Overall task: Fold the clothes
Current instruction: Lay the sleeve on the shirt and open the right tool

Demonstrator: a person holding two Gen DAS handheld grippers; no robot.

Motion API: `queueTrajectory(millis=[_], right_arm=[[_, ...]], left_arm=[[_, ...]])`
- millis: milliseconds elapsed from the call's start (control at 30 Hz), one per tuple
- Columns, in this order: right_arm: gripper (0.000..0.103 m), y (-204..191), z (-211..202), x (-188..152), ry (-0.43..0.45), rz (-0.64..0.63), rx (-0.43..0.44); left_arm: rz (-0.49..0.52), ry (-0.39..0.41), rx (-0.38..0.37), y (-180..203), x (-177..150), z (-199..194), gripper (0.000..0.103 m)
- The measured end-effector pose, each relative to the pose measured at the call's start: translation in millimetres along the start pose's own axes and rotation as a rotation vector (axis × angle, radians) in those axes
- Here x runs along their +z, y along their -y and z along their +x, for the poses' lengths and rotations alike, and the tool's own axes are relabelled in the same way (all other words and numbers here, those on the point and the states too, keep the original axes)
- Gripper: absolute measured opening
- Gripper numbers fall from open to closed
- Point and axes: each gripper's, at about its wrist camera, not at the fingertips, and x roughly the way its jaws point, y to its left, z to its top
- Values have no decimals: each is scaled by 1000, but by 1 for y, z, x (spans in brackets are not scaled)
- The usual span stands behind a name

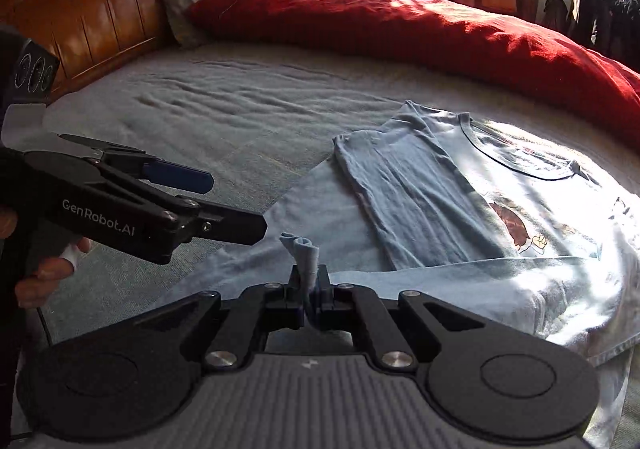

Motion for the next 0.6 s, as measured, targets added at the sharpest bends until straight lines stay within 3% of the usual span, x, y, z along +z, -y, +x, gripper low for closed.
queueTrajectory(millis=[233,500,600], right_arm=[[5,-13,0,-2,0,-25,20],[5,-23,-18,4,121,-63,-24],[6,-27,-19,0,111,-91,-6]], left_arm=[[-26,29,-1,-4,3,-7,90],[-42,71,6,-6,5,-19,90],[-56,82,-9,-8,6,-21,90]])
